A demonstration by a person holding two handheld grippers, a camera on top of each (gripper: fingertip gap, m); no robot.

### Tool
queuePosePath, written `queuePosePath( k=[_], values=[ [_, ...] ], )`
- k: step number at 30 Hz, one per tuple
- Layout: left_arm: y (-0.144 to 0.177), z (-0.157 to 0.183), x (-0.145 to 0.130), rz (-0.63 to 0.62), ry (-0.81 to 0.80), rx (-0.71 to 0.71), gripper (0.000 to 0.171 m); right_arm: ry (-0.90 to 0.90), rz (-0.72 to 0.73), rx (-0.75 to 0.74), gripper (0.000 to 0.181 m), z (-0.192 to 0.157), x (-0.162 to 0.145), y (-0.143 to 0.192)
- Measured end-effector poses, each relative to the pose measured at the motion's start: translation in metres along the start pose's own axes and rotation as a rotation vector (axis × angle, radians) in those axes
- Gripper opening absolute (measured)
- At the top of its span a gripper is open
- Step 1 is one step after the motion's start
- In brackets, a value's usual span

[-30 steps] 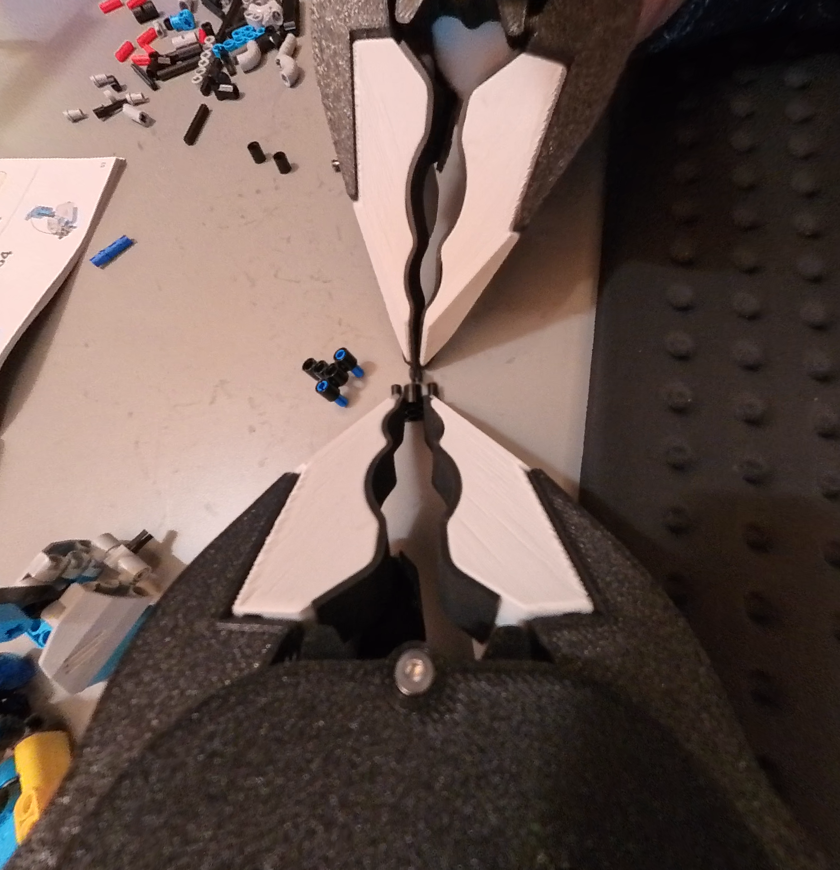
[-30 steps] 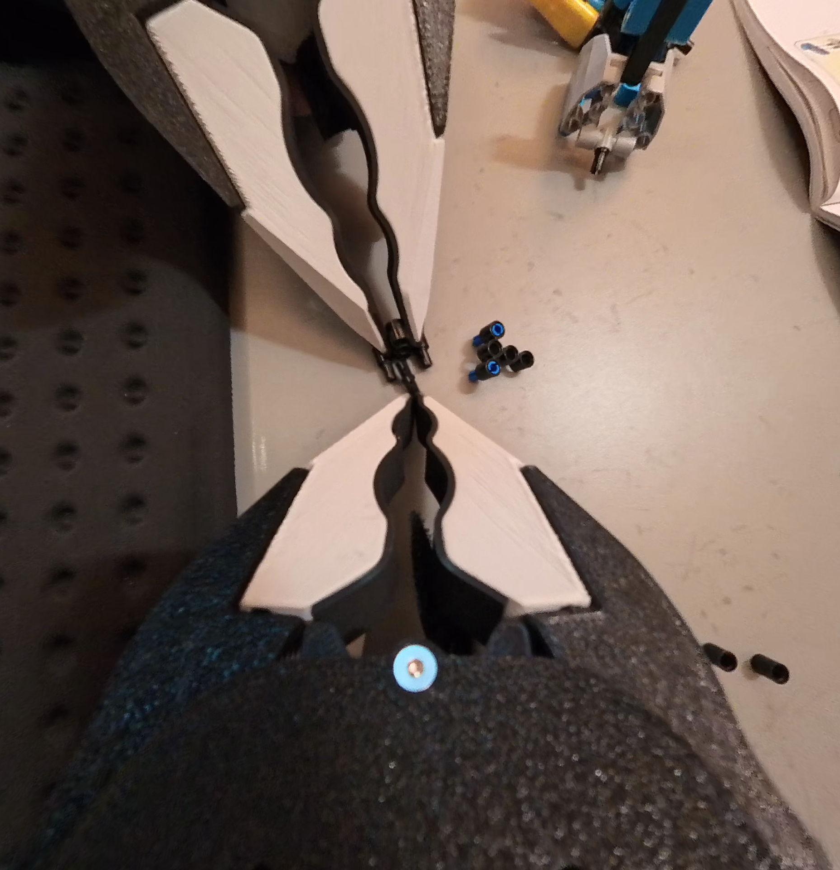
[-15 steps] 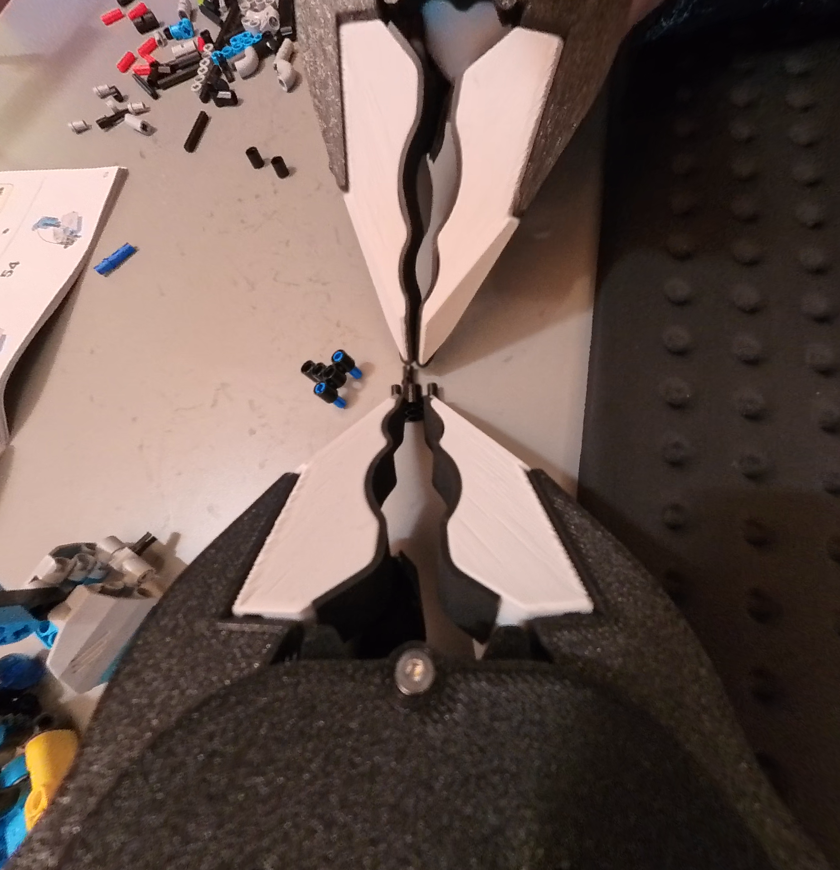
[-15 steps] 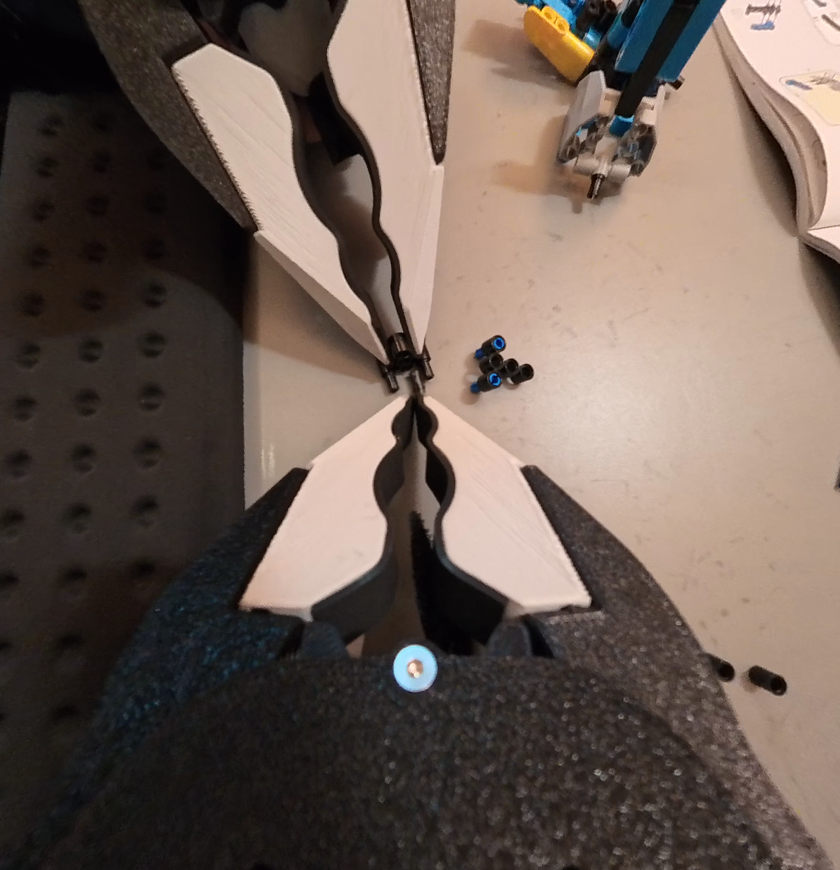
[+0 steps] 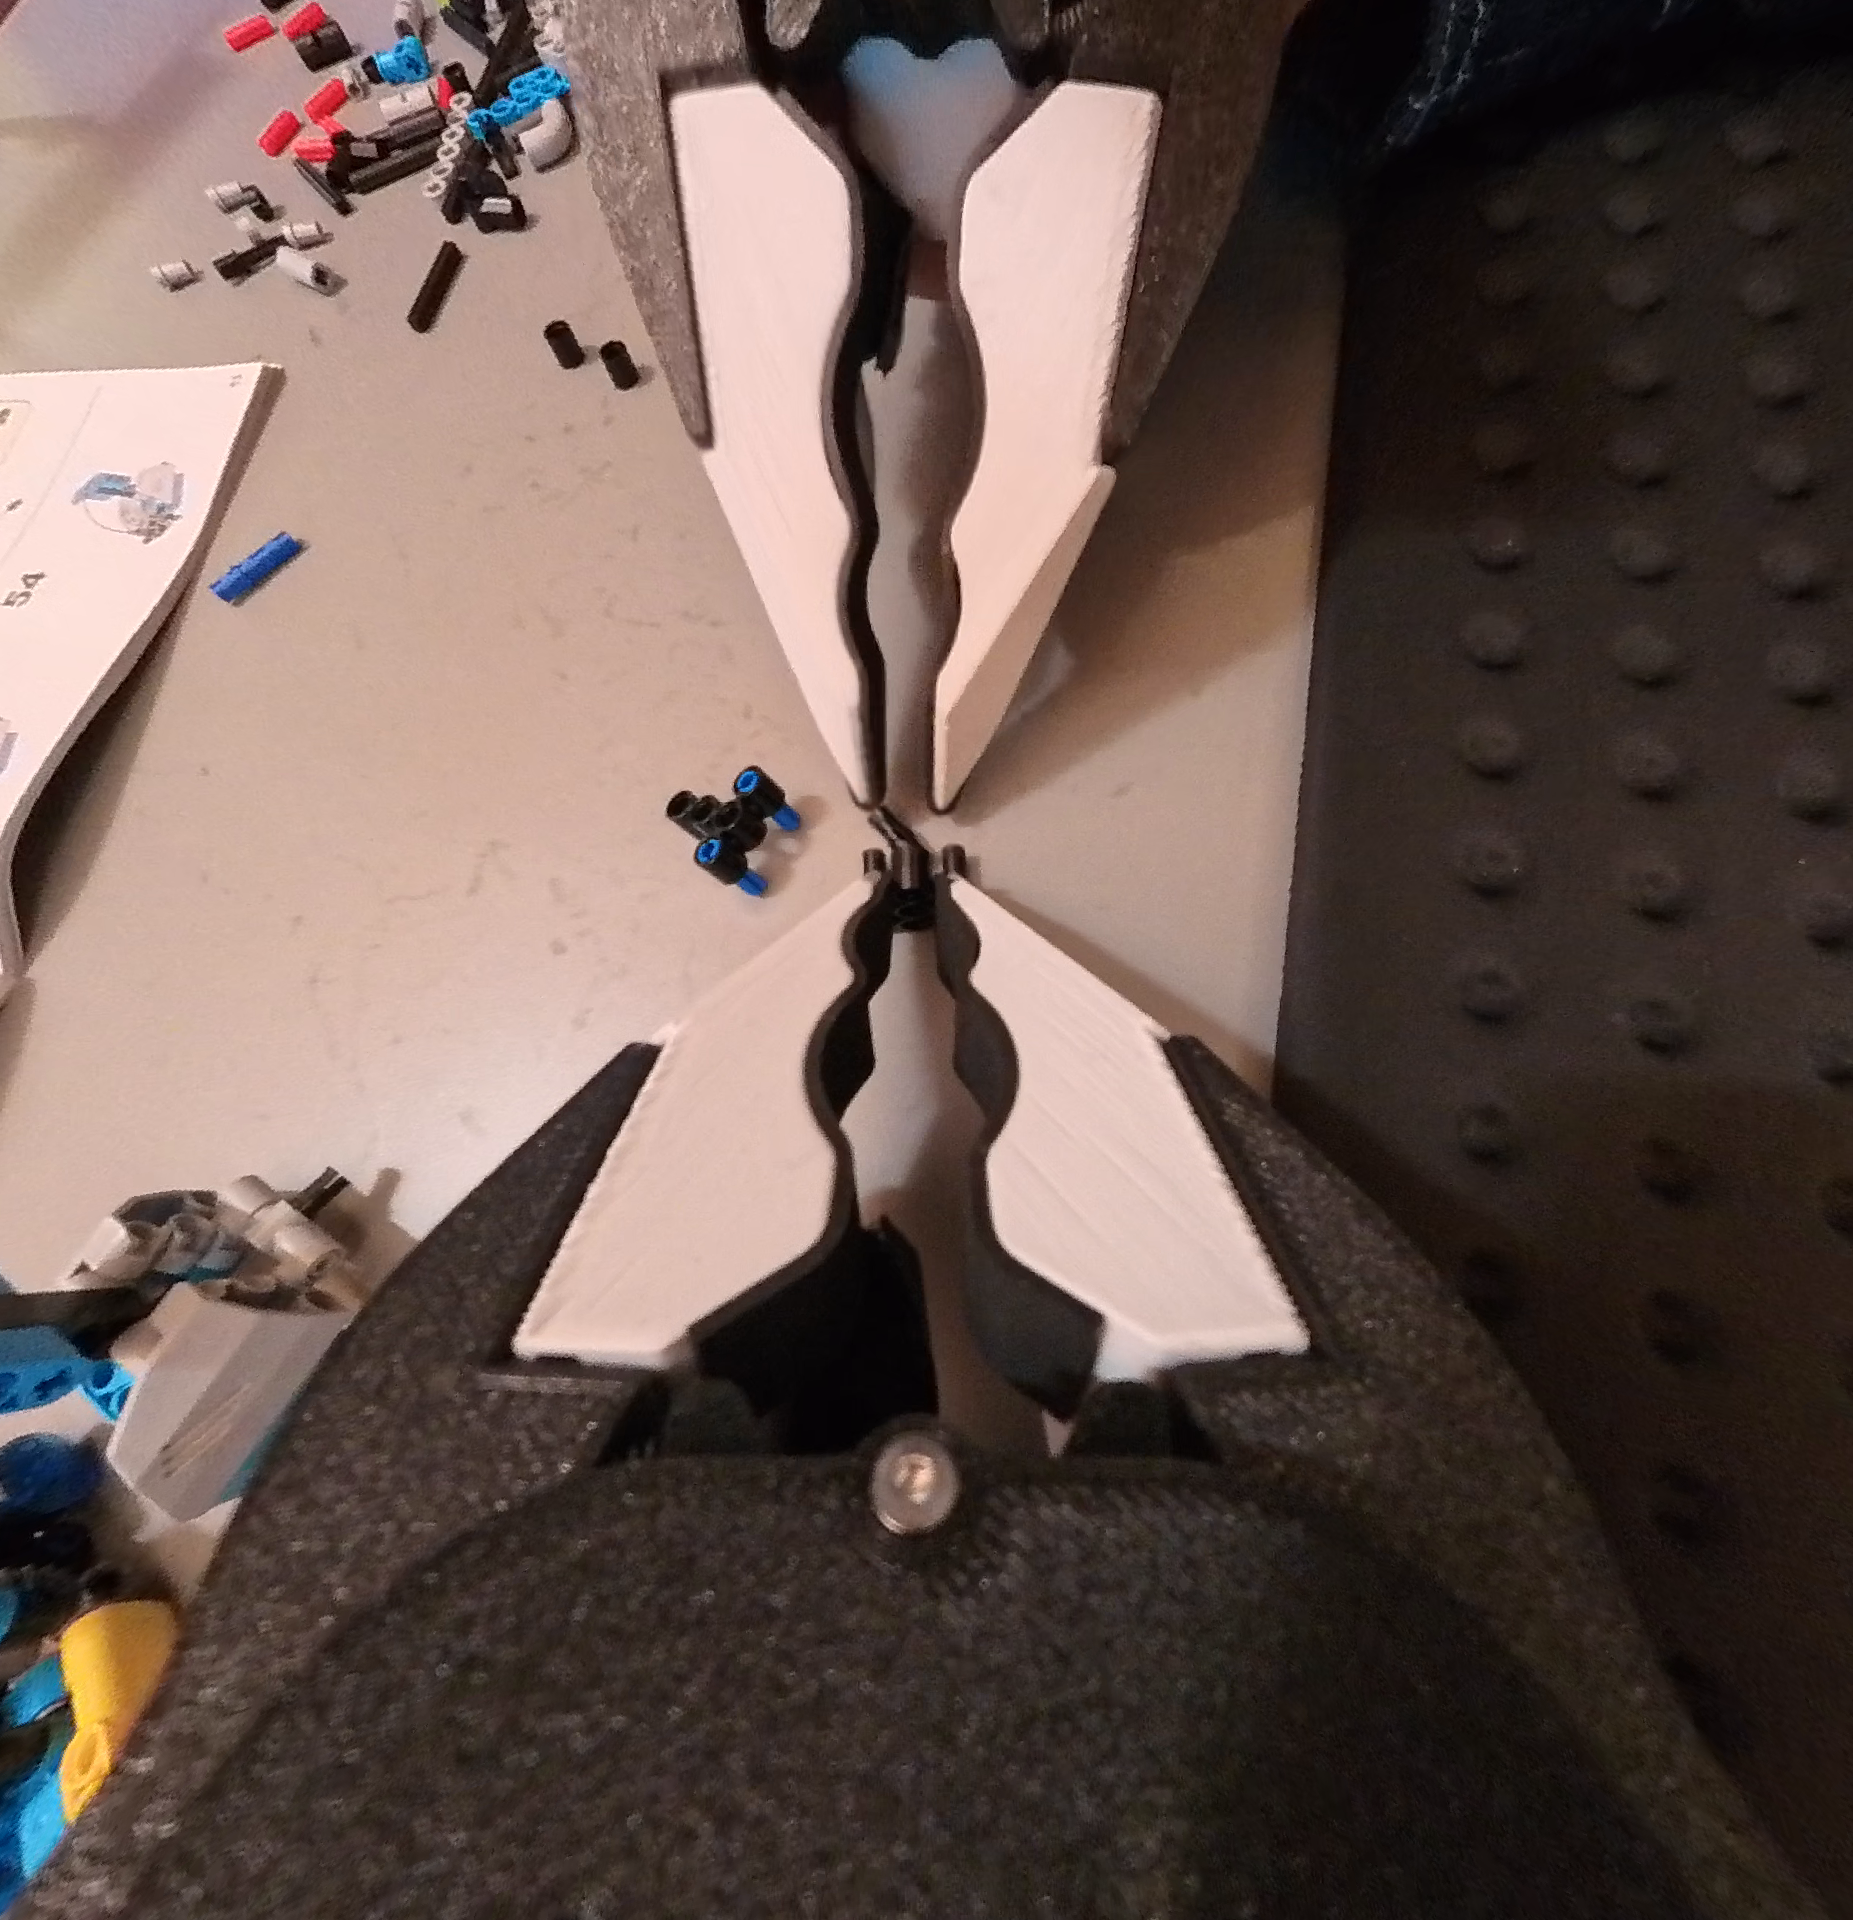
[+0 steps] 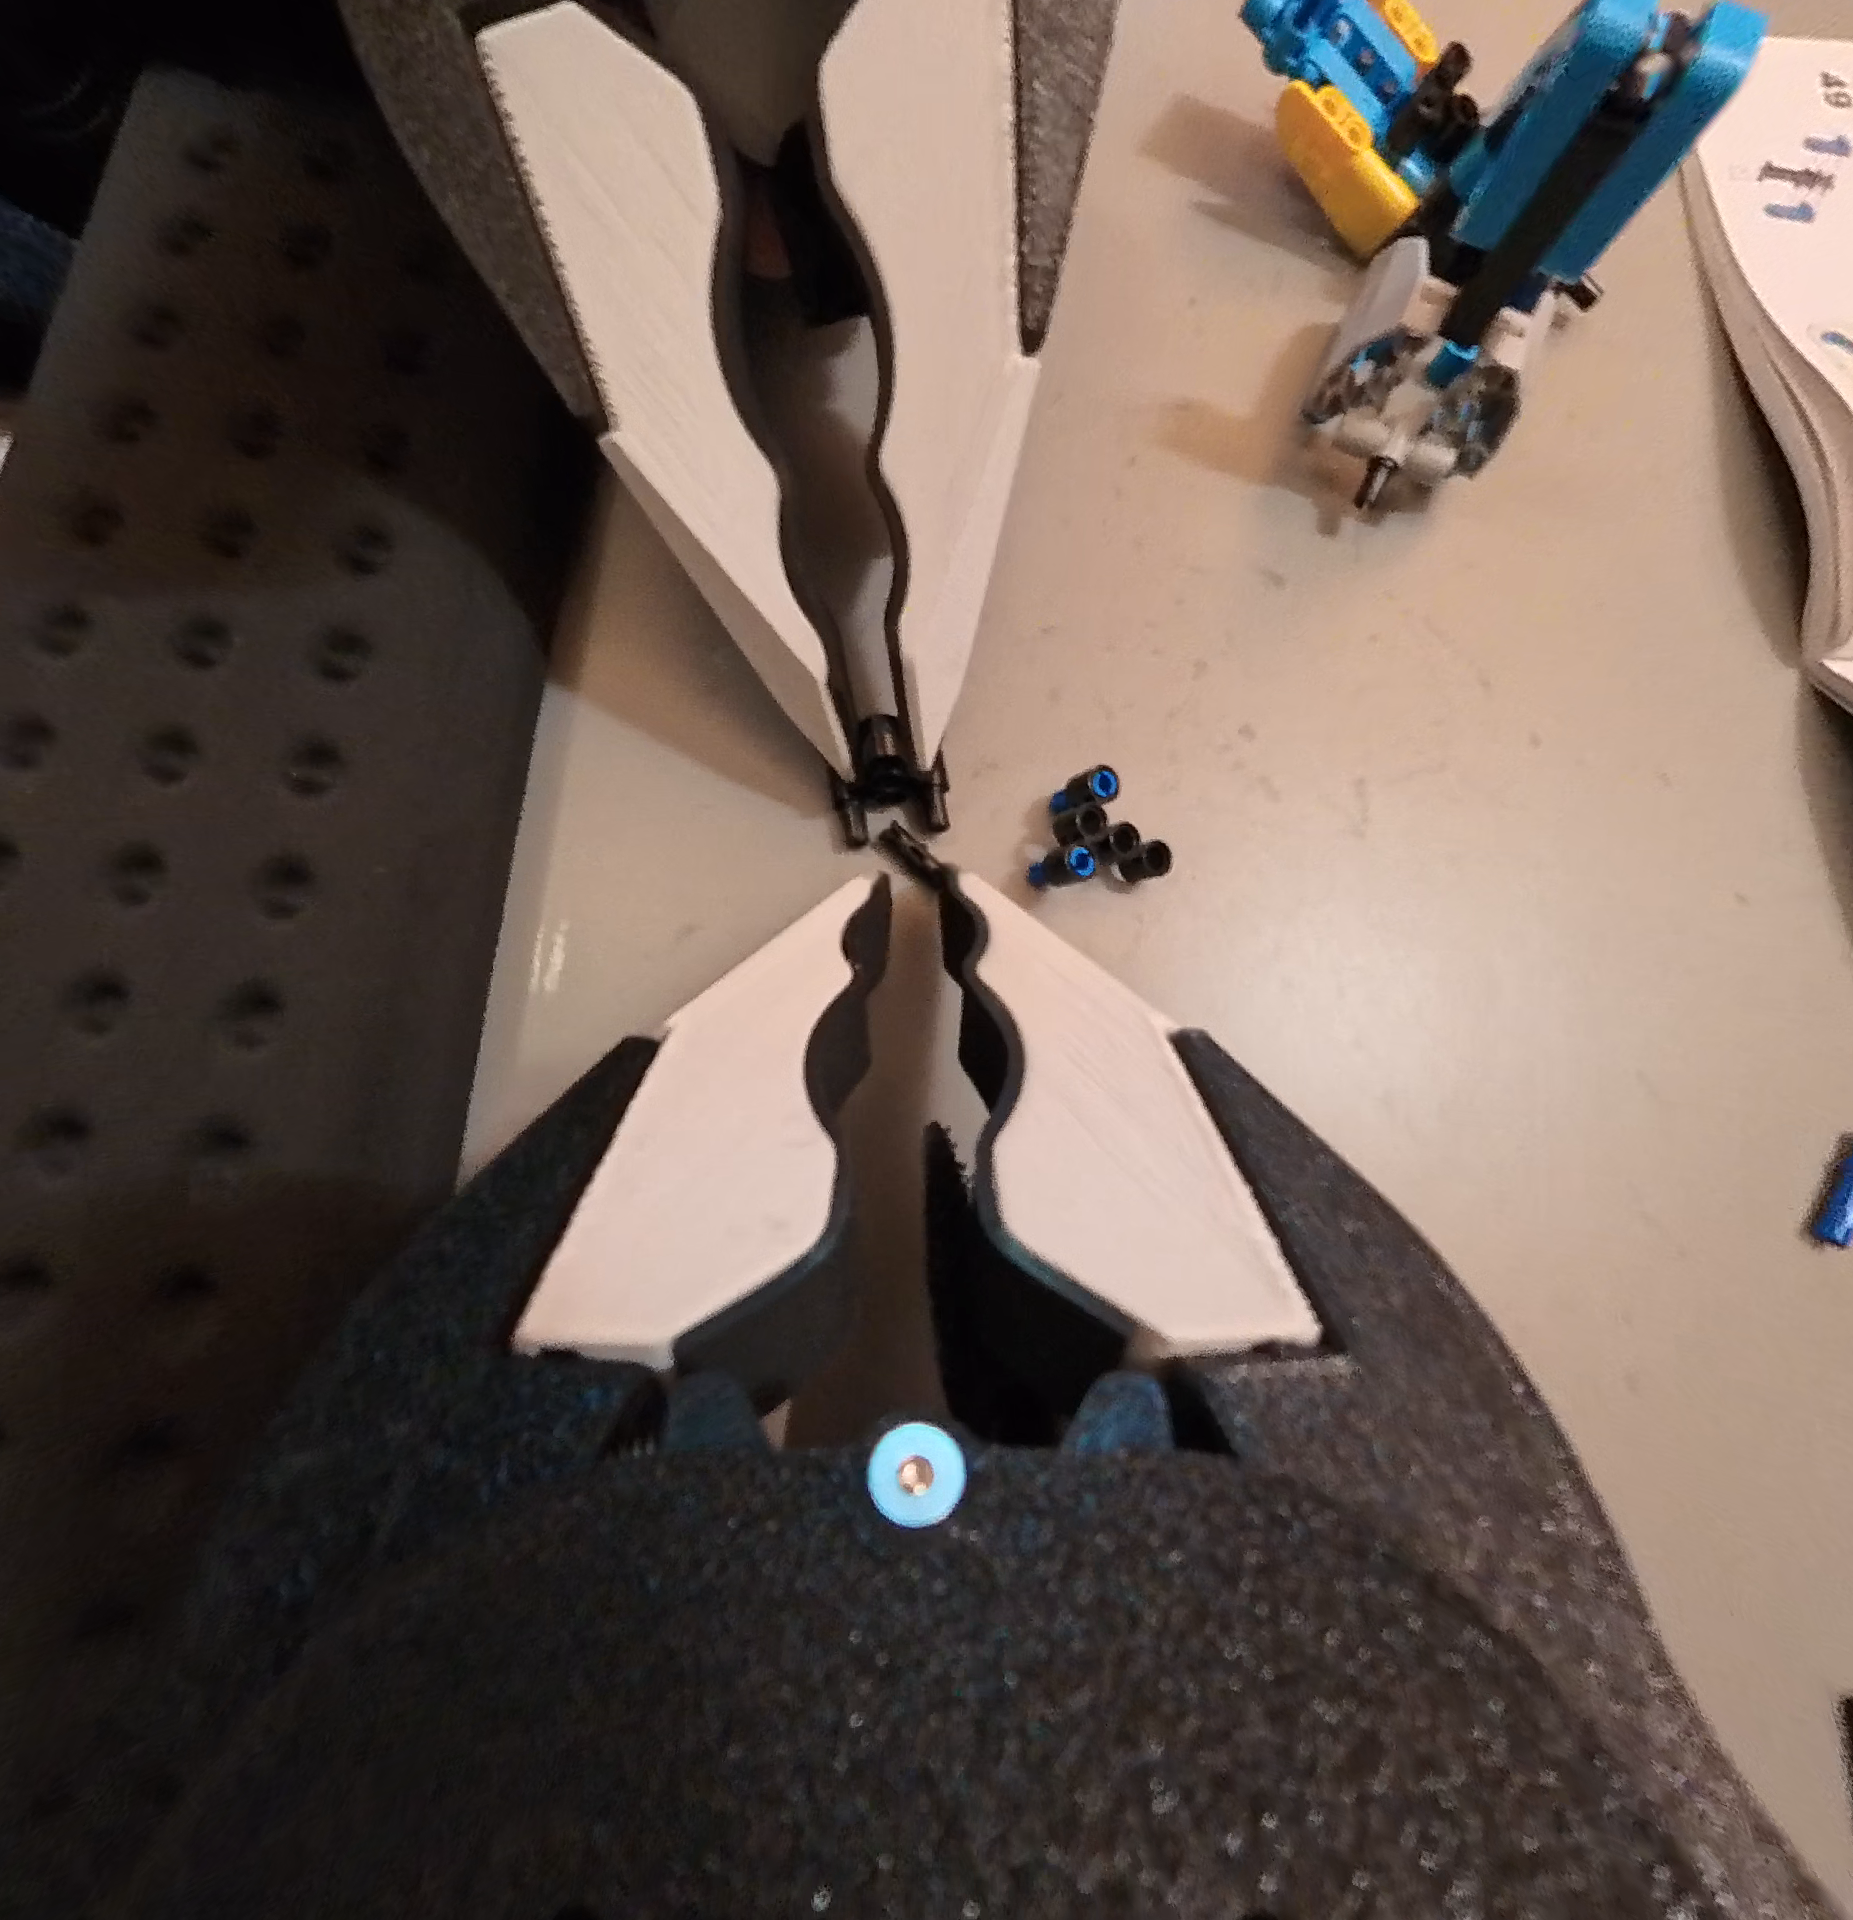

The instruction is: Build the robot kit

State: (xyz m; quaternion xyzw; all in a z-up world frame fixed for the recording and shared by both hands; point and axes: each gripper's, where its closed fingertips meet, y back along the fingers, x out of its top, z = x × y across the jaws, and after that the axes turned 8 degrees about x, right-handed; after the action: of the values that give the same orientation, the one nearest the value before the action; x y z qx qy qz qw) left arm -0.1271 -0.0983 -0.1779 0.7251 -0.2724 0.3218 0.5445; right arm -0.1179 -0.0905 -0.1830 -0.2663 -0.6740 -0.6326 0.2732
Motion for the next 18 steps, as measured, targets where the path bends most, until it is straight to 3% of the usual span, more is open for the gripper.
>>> queuePosePath(
  k=[18],
  values=[
    [-0.001,-0.0009,0.0002,-0.004,0.017,-0.003,0.007,-0.009,-0.015,-0.016,0.0,0.0009,0.001,-0.0053]
  ],
)
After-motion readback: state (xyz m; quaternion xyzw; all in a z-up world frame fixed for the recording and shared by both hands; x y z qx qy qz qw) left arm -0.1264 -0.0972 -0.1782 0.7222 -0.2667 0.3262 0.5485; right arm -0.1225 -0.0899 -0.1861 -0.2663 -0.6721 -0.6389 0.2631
